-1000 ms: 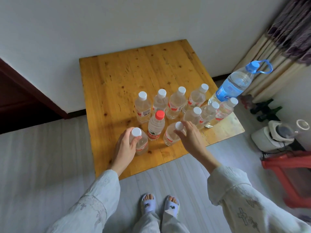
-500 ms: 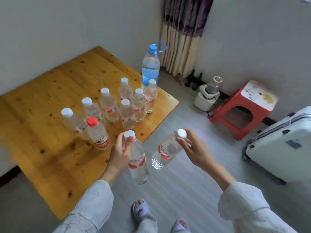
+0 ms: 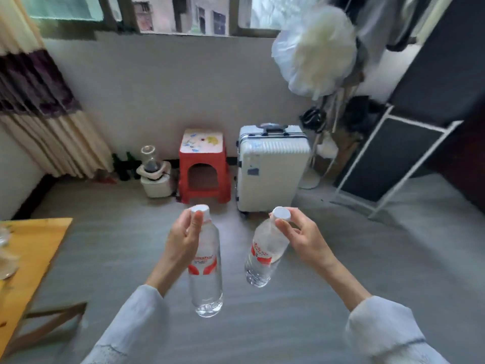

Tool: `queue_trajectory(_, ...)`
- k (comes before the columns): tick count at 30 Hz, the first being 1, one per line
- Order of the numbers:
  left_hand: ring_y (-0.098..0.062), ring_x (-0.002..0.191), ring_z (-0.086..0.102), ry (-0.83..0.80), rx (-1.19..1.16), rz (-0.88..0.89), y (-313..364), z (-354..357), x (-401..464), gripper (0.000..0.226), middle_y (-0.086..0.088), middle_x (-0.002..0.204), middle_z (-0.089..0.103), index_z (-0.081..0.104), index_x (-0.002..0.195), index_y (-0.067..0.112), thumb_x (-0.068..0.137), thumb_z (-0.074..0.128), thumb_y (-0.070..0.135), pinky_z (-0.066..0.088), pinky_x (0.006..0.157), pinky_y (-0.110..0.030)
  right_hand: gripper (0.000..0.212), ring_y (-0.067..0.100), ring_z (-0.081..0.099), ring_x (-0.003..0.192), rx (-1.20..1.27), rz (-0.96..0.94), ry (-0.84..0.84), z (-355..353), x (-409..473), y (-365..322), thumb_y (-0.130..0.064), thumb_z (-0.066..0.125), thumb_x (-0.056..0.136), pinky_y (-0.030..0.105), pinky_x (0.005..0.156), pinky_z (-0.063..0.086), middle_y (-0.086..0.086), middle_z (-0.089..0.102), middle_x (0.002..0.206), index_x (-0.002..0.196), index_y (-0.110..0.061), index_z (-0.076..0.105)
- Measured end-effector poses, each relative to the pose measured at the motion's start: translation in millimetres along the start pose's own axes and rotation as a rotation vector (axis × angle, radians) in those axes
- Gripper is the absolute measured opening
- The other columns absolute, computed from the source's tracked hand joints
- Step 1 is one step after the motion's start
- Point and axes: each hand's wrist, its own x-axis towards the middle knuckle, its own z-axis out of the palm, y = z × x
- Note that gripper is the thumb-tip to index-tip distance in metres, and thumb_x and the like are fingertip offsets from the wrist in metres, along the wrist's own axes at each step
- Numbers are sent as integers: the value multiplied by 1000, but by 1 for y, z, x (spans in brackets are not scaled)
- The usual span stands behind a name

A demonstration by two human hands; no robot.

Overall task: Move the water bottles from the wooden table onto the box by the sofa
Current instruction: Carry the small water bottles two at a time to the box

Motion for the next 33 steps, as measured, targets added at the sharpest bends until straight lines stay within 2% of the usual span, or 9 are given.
queue_trajectory(3, 3, 74, 60, -147, -41, 81, 36, 90, 21, 63, 4, 81, 62, 55, 86, 34, 60, 31, 87, 48, 71, -14, 20, -9, 60, 76, 37, 35, 184, -84, -20, 13, -37, 56, 75, 8, 69, 46, -11, 62, 89, 93, -29, 57)
queue_trajectory(5, 3, 74, 60, -250, -48, 120, 60, 146, 35, 62, 9, 83, 61, 54, 88, 33, 62, 32, 85, 45, 65, -6, 18, 1, 60, 79, 57, 73, 296, -136, -31, 26, -34, 57, 77, 9, 69, 47, -9, 62, 88, 93, -27, 58)
queue_trajectory(11, -22, 87, 63, -558, -81, 174, 104, 311, 70, 29, -5, 92, 66, 56, 87, 35, 80, 40, 57, 50, 77, -35, 13, -11, 58, 76, 60, 142, 630, -271, -64, 71, -25, 58, 83, 6, 72, 44, -8, 65, 91, 97, -23, 60)
queue_trajectory(14, -8, 83, 62, -677, -80, 199, 120, 394, 86, 21, -6, 93, 66, 58, 89, 26, 91, 42, 39, 50, 73, -23, 24, -7, 60, 84, 78, 178, 777, -327, -72, 92, -40, 56, 75, 7, 77, 45, -10, 67, 95, 94, -27, 60)
queue_trajectory(16, -5, 81, 63, -760, -77, 221, 129, 449, 101, 23, -5, 91, 66, 58, 90, 25, 90, 42, 42, 50, 71, -19, 29, -3, 61, 88, 67, 206, 862, -366, -71, 108, -47, 55, 72, 9, 79, 46, -10, 68, 96, 94, -28, 61)
queue_trajectory(19, -20, 87, 65, -870, -75, 274, 150, 525, 123, 39, -6, 92, 68, 59, 93, 24, 83, 40, 57, 53, 78, -39, 24, -4, 61, 87, 52, 229, 982, -422, -67, 127, -45, 53, 75, 9, 78, 46, -9, 68, 95, 91, -29, 61)
queue_trajectory(21, -18, 88, 66, -927, -83, 300, 167, 575, 135, 44, -4, 92, 68, 59, 94, 25, 78, 38, 60, 53, 79, -40, 14, -9, 60, 85, 60, 236, 1051, -459, -63, 136, -36, 53, 81, 7, 78, 45, -8, 67, 96, 91, -29, 60)
queue_trajectory(29, -29, 85, 64, -1161, -81, 354, 233, 772, 154, 53, -16, 90, 65, 57, 88, 14, 77, 38, 63, 53, 75, -42, 7, -3, 58, 91, 0, 282, 1300, -614, -69, 173, -23, 54, 87, 6, 80, 42, -3, 65, 97, 93, -24, 58)
queue_trajectory(33, -26, 90, 65, -1244, -85, 281, 254, 872, 146, 40, -13, 93, 67, 59, 92, 17, 87, 41, 52, 52, 82, -43, 11, 4, 58, 95, -30, 314, 1364, -694, -82, 210, -23, 55, 87, 7, 78, 42, -4, 64, 97, 97, -20, 59)
